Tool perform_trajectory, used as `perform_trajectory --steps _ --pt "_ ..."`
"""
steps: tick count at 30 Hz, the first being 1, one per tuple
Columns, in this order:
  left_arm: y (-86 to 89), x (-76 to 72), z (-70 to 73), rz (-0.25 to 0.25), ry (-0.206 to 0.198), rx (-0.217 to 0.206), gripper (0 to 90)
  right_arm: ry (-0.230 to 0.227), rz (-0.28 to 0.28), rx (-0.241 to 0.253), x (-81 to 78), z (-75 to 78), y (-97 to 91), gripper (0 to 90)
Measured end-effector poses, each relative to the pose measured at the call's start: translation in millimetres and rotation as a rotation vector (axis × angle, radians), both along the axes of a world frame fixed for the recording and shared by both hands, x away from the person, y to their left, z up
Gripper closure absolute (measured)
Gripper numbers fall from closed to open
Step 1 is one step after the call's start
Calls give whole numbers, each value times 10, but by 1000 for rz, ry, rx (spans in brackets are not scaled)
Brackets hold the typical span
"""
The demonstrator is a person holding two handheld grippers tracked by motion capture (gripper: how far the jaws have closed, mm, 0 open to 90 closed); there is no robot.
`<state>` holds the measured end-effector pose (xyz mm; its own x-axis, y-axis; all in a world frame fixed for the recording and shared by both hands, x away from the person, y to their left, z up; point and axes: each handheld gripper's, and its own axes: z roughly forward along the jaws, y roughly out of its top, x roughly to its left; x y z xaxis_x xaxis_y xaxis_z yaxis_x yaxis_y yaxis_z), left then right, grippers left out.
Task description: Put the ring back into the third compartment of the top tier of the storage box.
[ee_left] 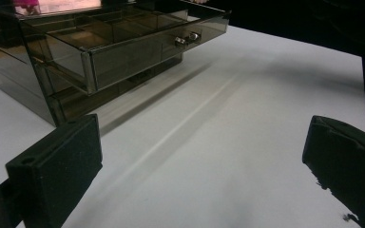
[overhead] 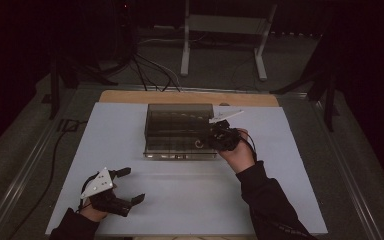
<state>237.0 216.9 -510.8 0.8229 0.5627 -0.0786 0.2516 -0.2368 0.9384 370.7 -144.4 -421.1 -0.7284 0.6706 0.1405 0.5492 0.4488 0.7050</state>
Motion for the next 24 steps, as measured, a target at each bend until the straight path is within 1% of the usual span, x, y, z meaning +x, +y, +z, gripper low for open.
perform_trajectory --steps 1,2,6,7,8,9,12,17,18,19,21,24 --pt "0 0 0 1 0 0 6 4 0 6 4 -11 0 801" --pt "1 0 0 1 0 0 6 6 1 15 10 -21 0 707" --pt "1 2 -1 1 0 0 6 -10 -4 19 0 -5 -1 513" --pt "1 2 -1 1 0 0 6 -10 -4 19 0 -5 -1 513" --pt "0 3 -1 1 1 0 6 -17 -6 22 -2 2 -3 476" --pt "-2 3 -1 1 1 -1 6 -21 -8 25 -7 20 -7 416" --pt "-1 2 -1 1 1 1 6 -28 -10 30 -17 42 -9 348" --pt "0 4 -3 1 2 1 6 -51 -6 46 -45 76 4 136" --pt "-1 4 -3 1 1 3 6 -65 -7 50 -57 87 4 114" --pt "-1 4 -3 1 1 3 6 -65 -7 50 -57 87 4 114" --pt "0 4 -2 1 0 2 6 -83 20 69 -95 128 1 13" --pt "-2 3 -3 0 0 6 6 -110 34 81 -138 181 1 0"
